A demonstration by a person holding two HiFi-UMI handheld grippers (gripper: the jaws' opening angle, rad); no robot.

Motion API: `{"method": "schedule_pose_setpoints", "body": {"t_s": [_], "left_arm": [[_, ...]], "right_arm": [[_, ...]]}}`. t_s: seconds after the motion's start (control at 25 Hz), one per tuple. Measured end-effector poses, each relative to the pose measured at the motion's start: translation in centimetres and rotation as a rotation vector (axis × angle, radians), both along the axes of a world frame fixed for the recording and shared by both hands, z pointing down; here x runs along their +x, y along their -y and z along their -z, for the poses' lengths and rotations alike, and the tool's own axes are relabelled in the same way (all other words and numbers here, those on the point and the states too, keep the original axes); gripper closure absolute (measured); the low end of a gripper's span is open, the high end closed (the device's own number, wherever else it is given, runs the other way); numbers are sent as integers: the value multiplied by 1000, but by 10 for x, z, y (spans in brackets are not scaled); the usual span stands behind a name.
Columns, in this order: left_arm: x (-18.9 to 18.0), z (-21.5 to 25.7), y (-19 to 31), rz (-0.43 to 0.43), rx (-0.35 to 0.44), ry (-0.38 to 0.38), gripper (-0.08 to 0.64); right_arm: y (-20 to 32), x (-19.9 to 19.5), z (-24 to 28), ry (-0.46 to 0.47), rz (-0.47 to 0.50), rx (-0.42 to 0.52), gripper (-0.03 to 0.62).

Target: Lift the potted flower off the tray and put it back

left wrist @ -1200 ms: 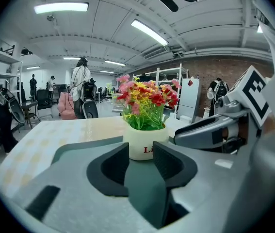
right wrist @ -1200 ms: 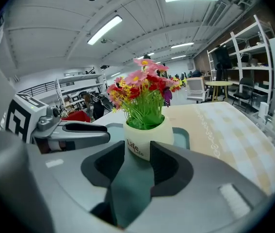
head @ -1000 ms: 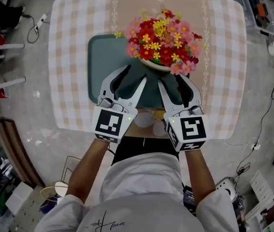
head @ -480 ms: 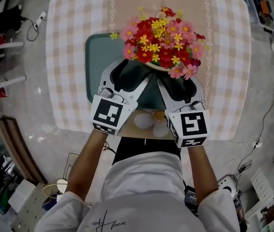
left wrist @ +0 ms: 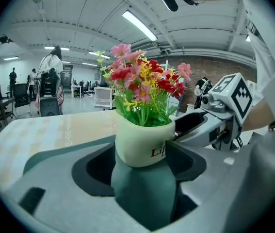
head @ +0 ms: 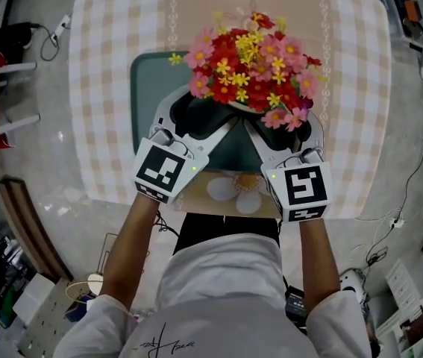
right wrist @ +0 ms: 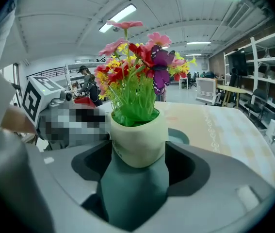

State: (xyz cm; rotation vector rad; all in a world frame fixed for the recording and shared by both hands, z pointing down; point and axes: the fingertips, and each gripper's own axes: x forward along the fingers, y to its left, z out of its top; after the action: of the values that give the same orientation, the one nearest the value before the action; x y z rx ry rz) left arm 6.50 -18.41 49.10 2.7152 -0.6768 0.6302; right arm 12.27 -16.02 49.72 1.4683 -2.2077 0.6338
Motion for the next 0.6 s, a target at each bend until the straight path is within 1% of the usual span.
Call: {"method": "schedule_pose_setpoints", "body": {"t_s": [0.12,0.32,0.48,0.6], "left_arm": [[1,0,1,-26,17,0,239],[6,-2,4,-78,19,-11,238],[9,-2,2,-147,20,-38,255],[9,0,3,-188,44,-58,258]], "right_arm": [[4,-2,1,-10,50,3,252],[10,-5,-1,-6,109,5,208],[12,-3,-7,-2,124,-2,186],[16,-4,-12,-8,134,3,179]]}}
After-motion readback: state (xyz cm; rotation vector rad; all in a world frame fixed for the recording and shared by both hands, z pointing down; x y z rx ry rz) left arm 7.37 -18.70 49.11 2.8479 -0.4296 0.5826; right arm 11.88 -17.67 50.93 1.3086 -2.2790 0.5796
